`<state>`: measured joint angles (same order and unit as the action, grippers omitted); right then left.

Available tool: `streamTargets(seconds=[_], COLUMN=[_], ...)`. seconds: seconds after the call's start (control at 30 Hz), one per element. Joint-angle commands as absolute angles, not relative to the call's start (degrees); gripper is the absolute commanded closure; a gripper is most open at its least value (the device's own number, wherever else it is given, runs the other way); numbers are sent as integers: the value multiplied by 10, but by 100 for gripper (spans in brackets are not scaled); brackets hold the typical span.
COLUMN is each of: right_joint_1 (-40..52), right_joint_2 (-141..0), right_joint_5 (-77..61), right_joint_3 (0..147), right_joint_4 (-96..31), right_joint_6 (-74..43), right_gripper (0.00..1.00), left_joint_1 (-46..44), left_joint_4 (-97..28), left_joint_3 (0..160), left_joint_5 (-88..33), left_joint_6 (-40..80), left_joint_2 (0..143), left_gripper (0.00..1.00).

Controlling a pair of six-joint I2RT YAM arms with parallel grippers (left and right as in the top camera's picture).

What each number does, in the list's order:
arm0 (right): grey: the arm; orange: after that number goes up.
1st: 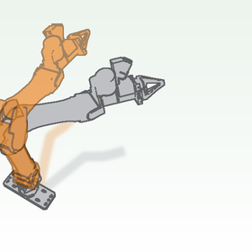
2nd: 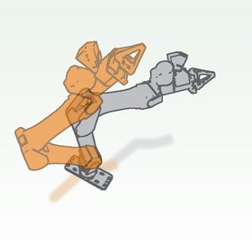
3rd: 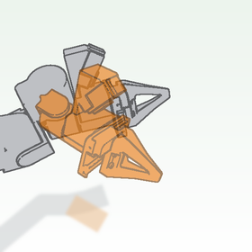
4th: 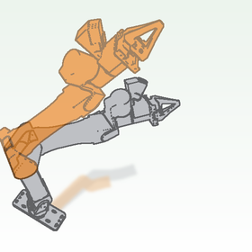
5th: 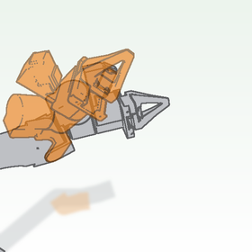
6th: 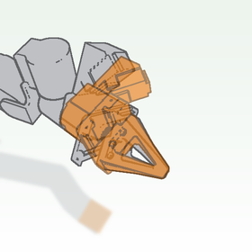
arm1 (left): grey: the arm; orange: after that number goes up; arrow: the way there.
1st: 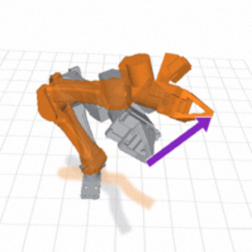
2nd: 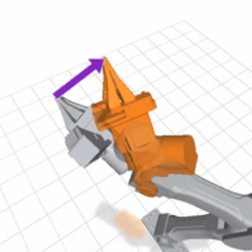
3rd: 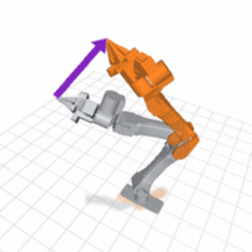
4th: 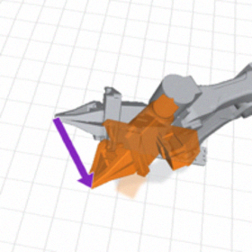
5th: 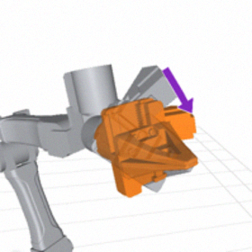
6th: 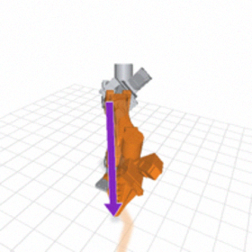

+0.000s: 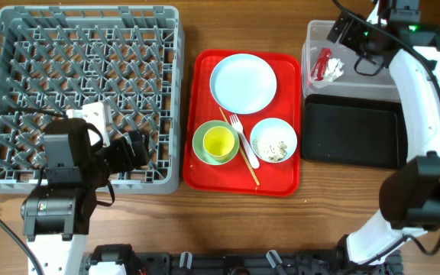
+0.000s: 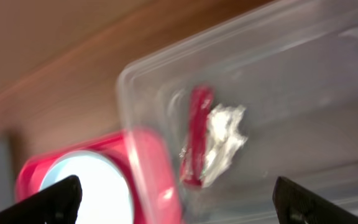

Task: Sort waste into correct bins and load items into the dishwasher rack
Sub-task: 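Drop the red wrapper into the clear plastic bin, then grasp the blue bowl of rice with the right gripper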

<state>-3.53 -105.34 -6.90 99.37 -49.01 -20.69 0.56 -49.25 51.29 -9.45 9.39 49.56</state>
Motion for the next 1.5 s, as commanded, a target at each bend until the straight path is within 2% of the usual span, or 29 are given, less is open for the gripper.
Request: streamTargets(seconds=[0.0,0.03,0.23,0.37,0.57,0.8,1.0,1.1,1.3,1.47], right_joint_1=[-27,-23,29,87,205,287,287,287,287,287], right_joint_2=[-980,-973,-966,-963,-934,-912,-937,-950,-1013,-1046], right_joint_5=[-211,-219,-229,-192,-49,-25,-29,-29,-30,-30], right_joint_3=[1013,1013,1006,994,948,796,687,672,671,671], right_joint_4=[-568,-603,-772,-814,-804,-627,-455,-415,-398,-379], right_joint_6=[-115,-109,-63,-70,-174,-196,-234,-274,-365,-396], right_gripper=[2,2,19,32,31,29,37,41,41,42], left_joint_1=[10,10,10,10,10,10,10,10,10,10], left_joint_4=[-491,-491,-491,-491,-491,-491,-491,-491,-491,-491], left_joint_3=[523,523,523,523,523,523,523,523,523,523], left_joint_5=[-93,-93,-94,-94,-94,-93,-93,-93,-93,-93], left_joint_6=[99,99,99,99,99,98,99,99,99,99], left_joint_2=[495,495,495,495,495,495,495,495,495,495], left_gripper=[0,0,0,0,0,0,0,0,0,0])
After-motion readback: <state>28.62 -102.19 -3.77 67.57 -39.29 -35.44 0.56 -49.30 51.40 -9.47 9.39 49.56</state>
